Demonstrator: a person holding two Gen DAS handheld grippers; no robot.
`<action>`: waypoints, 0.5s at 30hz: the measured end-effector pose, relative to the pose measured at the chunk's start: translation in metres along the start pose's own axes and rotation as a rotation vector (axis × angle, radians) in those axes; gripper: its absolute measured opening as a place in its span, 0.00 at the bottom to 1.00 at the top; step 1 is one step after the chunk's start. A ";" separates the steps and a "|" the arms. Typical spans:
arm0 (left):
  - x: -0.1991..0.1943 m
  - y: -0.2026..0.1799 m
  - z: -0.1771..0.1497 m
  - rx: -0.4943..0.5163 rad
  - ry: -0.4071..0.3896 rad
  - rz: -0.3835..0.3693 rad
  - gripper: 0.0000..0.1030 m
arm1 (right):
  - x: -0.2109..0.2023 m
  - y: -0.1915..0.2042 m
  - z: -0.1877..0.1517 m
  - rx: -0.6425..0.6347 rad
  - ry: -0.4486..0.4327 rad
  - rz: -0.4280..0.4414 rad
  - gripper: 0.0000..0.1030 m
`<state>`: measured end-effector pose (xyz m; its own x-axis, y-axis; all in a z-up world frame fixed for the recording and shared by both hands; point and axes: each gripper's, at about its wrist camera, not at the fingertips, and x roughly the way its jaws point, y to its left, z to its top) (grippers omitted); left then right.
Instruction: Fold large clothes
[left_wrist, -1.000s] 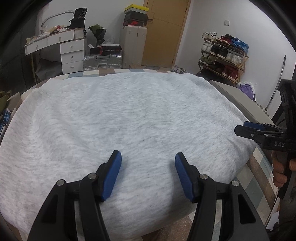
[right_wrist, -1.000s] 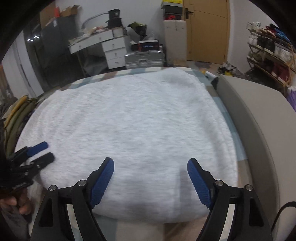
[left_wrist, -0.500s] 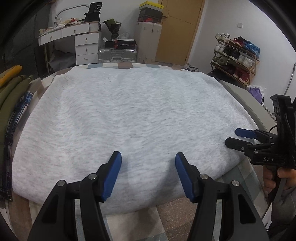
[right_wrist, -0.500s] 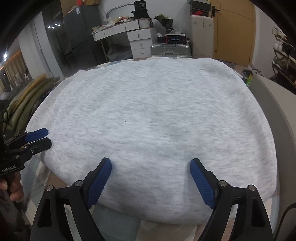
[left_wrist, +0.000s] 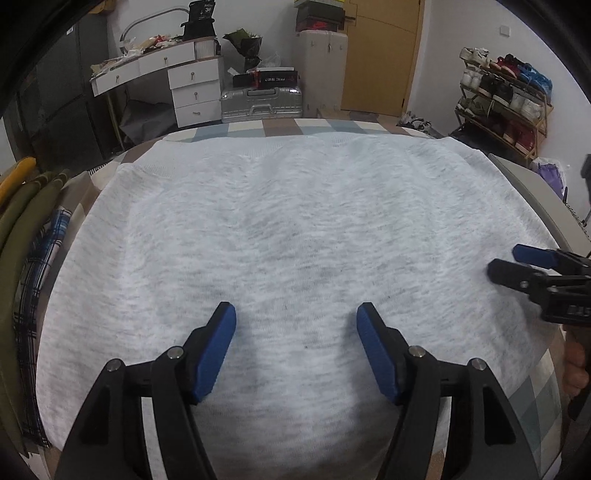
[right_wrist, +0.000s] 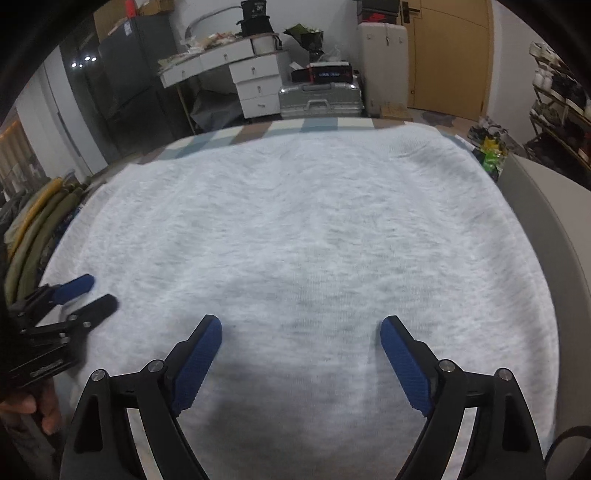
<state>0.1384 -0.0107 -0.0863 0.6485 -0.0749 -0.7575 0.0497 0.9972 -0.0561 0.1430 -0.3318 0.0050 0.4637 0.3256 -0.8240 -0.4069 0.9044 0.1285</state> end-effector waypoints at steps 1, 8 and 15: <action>-0.001 0.001 -0.002 -0.004 0.006 -0.001 0.61 | 0.005 0.005 -0.003 -0.041 0.001 -0.021 0.89; -0.015 -0.005 -0.018 -0.012 0.049 0.000 0.62 | 0.001 0.009 -0.011 -0.103 0.039 -0.024 0.88; -0.043 -0.020 -0.050 -0.006 0.057 -0.019 0.62 | -0.026 0.005 -0.043 -0.122 0.062 -0.006 0.88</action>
<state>0.0716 -0.0276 -0.0848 0.6035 -0.0940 -0.7918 0.0567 0.9956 -0.0749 0.0953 -0.3478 0.0028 0.4186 0.2997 -0.8573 -0.4990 0.8646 0.0586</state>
